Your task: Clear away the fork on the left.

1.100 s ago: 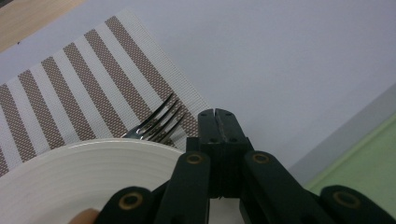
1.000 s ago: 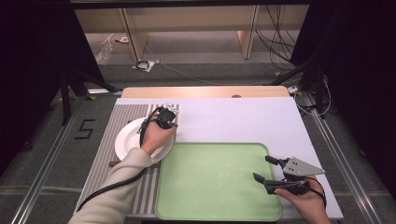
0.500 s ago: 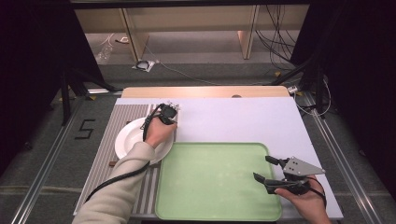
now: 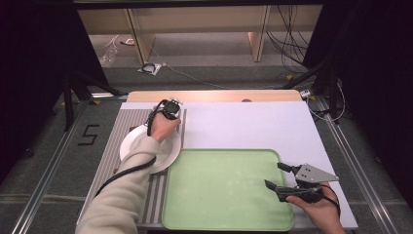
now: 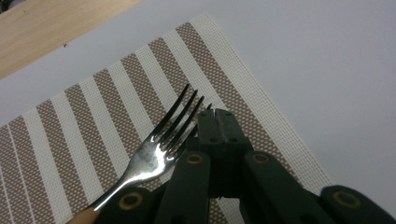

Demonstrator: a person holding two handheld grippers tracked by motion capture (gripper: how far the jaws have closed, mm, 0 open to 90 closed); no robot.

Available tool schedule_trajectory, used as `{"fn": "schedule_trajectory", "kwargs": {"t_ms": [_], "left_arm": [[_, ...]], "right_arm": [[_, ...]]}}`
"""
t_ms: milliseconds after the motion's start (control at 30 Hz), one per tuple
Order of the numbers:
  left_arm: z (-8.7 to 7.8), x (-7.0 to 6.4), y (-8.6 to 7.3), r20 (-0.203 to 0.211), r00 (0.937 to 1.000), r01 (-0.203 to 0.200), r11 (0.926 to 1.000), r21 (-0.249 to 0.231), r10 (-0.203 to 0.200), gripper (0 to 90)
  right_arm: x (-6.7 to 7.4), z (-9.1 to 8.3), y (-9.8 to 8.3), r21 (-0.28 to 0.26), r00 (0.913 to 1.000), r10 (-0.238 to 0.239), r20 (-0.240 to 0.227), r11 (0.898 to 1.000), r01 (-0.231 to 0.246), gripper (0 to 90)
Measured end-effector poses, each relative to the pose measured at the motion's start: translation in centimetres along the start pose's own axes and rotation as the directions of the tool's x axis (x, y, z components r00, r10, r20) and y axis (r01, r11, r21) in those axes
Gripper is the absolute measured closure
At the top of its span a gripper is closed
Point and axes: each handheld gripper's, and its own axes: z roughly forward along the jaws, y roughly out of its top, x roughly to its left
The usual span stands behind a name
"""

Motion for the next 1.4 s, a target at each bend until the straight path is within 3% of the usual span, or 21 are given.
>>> {"fn": "schedule_trajectory", "kwargs": {"t_ms": [533,1100,1300,1400], "left_arm": [[1.8,1.4,1.0,-0.030,0.9995,-0.002,0.9993,0.037,0.003,89.9],[2.5,2.5,1.7,-0.021,0.9998,0.002,0.9996,0.028,-0.002,89.8],[1.4,3.5,1.2,-0.008,0.9996,-0.026,0.9996,0.015,0.026,88.8],[-0.2,5.2,0.7,-0.035,0.9983,-0.046,0.9989,-0.004,0.046,83.6]], "right_arm": [[-0.1,0.1,-0.2,-0.005,1.0000,0.003,0.005,1.000,-0.003,23.0],[-0.1,0.0,-0.2,0.003,0.9999,0.010,0.007,1.000,-0.010,23.1],[-0.1,0.0,-0.2,0.001,1.0000,0.008,0.002,1.000,-0.008,23.2],[-0.1,-0.1,-0.2,-0.002,1.0000,0.005,0.000,1.000,-0.005,23.3]]}}
